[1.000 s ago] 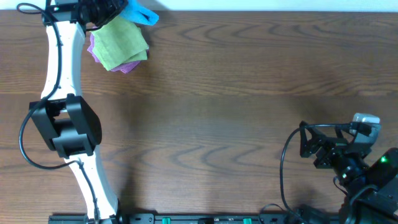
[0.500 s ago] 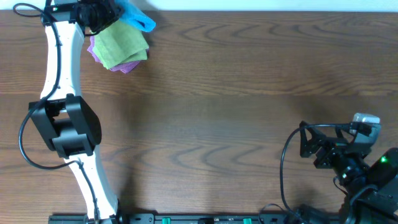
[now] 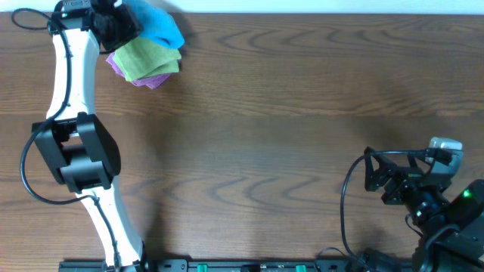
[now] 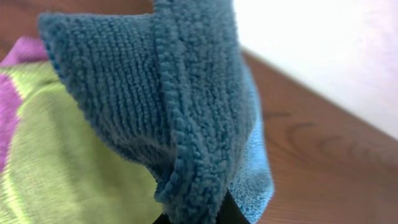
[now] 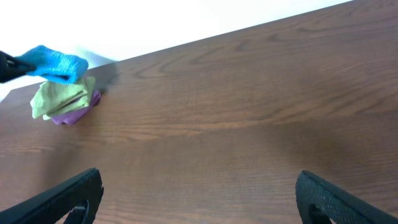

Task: Fold the cloth
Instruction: 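Lower the blue cloth onto the green and pink stack, release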

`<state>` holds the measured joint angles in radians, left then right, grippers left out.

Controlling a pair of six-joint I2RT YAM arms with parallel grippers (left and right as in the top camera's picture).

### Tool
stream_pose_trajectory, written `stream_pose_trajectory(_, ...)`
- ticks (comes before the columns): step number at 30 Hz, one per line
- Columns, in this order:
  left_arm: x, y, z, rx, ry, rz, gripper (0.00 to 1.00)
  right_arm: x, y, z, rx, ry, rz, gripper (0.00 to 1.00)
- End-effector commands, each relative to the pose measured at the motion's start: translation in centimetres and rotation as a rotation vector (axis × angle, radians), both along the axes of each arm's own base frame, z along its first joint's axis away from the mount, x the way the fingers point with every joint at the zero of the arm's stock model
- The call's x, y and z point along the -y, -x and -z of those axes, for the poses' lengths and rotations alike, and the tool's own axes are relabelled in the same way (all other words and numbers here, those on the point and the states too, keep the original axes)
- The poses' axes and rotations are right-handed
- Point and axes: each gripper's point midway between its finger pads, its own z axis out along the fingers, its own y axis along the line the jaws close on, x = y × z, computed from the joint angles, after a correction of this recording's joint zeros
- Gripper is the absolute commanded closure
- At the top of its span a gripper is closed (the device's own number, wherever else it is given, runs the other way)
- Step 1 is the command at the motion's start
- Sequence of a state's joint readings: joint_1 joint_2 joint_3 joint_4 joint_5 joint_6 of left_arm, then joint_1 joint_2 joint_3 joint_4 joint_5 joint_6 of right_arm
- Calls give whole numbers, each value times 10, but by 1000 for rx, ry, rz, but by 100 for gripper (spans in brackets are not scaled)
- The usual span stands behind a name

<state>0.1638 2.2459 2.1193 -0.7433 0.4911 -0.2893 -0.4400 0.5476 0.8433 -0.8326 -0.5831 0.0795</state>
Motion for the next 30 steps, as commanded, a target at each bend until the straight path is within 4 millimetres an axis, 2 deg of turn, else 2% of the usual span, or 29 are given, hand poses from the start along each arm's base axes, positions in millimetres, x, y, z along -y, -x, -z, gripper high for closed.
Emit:
stream_pose_trajectory(1, -14, 9, 5, -18, -26, -18, 94, 2, 0, 0, 0, -8, 17, 1)
stream_pose_trajectory(12, -40, 24, 25, -88, -87, -47, 94, 2, 0, 0, 0, -8, 17, 1)
stream_pose_trajectory(21, -43, 27, 27, -97, -96, -38, 94, 2, 0, 0, 0, -8, 17, 1)
stream_pose_trajectory(23, -43, 27, 27, -96, -97, -36, 91, 2, 0, 0, 0, -8, 17, 1)
stream_pose_trajectory(26, -43, 27, 27, -97, -97, -36, 77, 2, 0, 0, 0, -8, 17, 1)
stream_pose_trajectory(30, -43, 27, 27, -93, -104, -27, 69, 2, 0, 0, 0, -8, 17, 1)
